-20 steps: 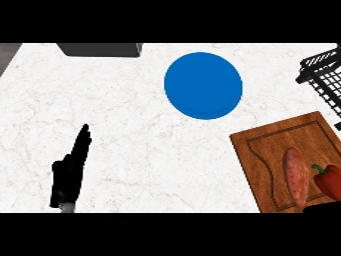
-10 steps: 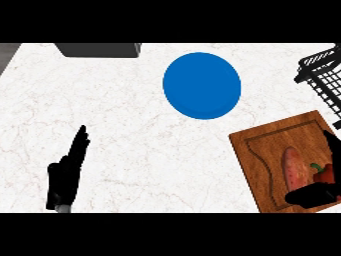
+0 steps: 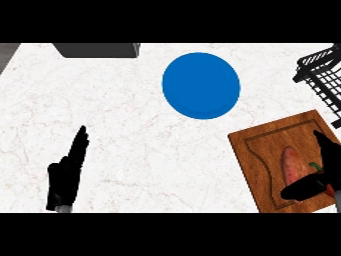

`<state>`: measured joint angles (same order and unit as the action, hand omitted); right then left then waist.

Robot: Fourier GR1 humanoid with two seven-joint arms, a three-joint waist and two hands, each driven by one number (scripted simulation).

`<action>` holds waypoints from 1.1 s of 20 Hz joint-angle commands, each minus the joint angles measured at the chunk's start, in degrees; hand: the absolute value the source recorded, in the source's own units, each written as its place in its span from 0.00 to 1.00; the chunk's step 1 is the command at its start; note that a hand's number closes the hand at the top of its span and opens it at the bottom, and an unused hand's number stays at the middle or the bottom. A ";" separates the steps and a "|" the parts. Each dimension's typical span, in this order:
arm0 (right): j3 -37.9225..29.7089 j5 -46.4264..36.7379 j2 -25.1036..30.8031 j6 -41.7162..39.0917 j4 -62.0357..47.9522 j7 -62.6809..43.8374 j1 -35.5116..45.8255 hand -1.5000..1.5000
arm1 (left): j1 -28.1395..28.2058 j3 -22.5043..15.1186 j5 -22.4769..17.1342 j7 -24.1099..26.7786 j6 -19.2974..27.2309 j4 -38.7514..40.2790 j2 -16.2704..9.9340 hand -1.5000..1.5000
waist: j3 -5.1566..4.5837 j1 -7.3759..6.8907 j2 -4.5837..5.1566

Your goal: Pick the sweet potato from the cutting board and place it in the tiered basket

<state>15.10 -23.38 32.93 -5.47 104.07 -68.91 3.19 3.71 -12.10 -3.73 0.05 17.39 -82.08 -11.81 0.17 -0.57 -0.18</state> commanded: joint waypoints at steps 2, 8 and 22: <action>-0.09 0.72 -1.92 -4.94 -1.70 -12.04 2.60 0.00 | -0.55 -0.25 0.05 -0.88 0.35 3.63 2.13 0.50 | -0.27 0.45 0.29; -2.48 3.54 -2.60 -6.83 -3.04 -11.76 3.08 0.00 | 0.16 0.31 0.63 -1.90 0.26 1.77 1.16 0.50 | -0.24 0.50 0.18; -3.38 0.66 -5.98 -5.69 -4.33 -7.36 -2.71 1.00 | -1.56 0.75 2.75 -1.87 1.37 4.37 3.42 0.50 | -0.23 1.18 0.12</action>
<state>11.82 -22.68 27.77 -8.98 96.22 -66.01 2.11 3.61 -10.52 -2.64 -0.39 16.92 -81.59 -10.69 0.07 -0.01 -0.40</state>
